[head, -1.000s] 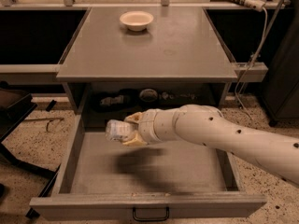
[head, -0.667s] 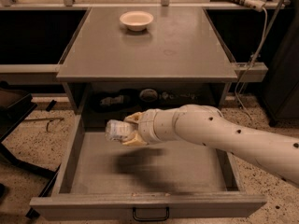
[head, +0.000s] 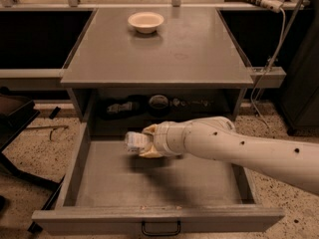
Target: Place blue plastic bottle into top drawer
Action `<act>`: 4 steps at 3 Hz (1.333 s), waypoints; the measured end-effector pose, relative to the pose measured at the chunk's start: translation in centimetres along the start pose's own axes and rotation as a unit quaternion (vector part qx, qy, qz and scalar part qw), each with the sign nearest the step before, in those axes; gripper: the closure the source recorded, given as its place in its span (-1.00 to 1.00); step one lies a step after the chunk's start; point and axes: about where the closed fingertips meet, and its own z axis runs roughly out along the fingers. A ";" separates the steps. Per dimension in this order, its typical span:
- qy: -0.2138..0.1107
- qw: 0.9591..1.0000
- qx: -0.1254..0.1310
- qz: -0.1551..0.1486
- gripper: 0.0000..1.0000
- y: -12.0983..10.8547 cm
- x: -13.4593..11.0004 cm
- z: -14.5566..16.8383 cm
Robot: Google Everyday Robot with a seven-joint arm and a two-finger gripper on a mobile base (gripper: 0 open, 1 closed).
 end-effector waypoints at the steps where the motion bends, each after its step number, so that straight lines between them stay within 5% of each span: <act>1: 0.032 0.999 0.000 0.008 1.00 0.1 2.9 0.8; 2: 0.039 0.999 -0.012 0.027 1.00 0.7 5.0 1.4; 4: 0.040 0.999 -0.013 0.027 0.18 0.8 5.1 1.5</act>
Offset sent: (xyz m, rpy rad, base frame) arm 0.0079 -0.0466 -0.0654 -0.0379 0.1156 -0.0664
